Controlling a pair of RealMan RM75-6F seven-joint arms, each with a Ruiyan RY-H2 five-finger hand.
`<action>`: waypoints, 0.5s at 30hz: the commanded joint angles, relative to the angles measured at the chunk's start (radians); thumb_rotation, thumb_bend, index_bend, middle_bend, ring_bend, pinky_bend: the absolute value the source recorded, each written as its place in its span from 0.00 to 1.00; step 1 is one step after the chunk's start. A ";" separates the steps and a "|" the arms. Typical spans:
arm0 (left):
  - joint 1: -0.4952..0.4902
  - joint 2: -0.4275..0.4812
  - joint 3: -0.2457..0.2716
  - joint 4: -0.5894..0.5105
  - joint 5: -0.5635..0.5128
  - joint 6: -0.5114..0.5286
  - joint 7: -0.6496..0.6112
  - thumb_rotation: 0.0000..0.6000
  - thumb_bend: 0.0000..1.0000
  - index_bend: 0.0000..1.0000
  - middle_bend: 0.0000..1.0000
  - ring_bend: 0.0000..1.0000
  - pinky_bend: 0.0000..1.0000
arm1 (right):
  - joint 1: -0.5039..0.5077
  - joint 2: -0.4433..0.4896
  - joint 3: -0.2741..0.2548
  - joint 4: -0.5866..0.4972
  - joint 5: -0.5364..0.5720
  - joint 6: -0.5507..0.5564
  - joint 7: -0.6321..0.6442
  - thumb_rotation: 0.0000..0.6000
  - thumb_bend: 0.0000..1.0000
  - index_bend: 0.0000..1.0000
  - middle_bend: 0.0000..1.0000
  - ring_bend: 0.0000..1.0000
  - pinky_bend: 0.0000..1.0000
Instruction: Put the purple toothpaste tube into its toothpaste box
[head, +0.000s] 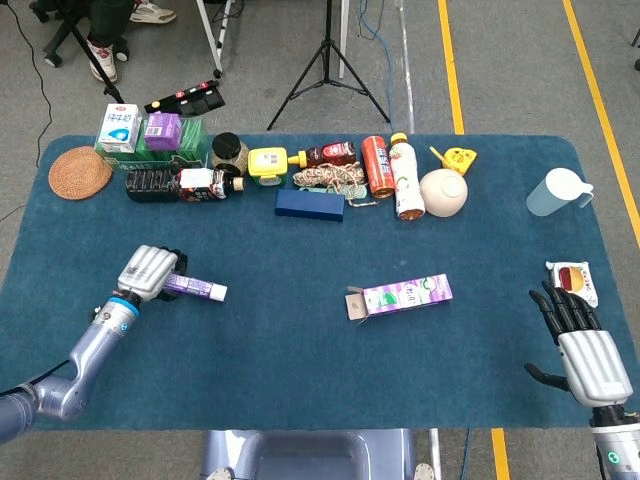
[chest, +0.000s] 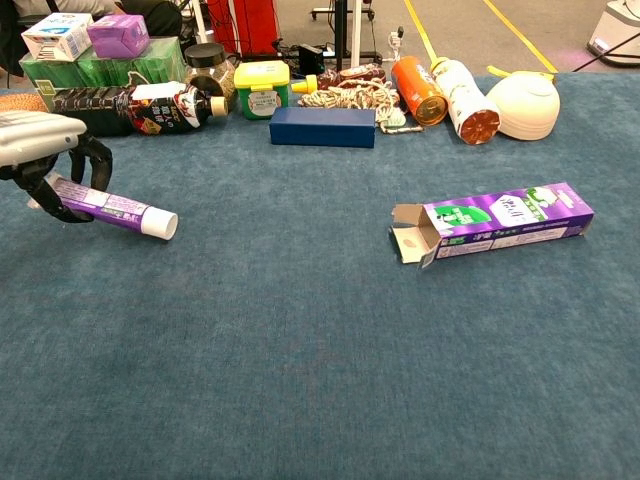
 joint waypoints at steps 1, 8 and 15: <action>0.018 0.044 -0.009 -0.024 0.014 0.032 -0.051 1.00 0.25 0.62 0.47 0.44 0.70 | 0.033 0.004 0.001 0.030 -0.021 -0.039 -0.015 1.00 0.00 0.06 0.03 0.06 0.10; 0.048 0.164 -0.012 -0.088 0.068 0.077 -0.182 1.00 0.25 0.63 0.47 0.44 0.70 | 0.176 0.039 0.005 0.036 -0.089 -0.218 -0.001 1.00 0.00 0.10 0.08 0.10 0.15; 0.069 0.258 -0.016 -0.161 0.112 0.125 -0.252 1.00 0.25 0.63 0.47 0.44 0.70 | 0.286 0.012 0.018 0.030 -0.037 -0.406 -0.008 1.00 0.00 0.10 0.09 0.11 0.18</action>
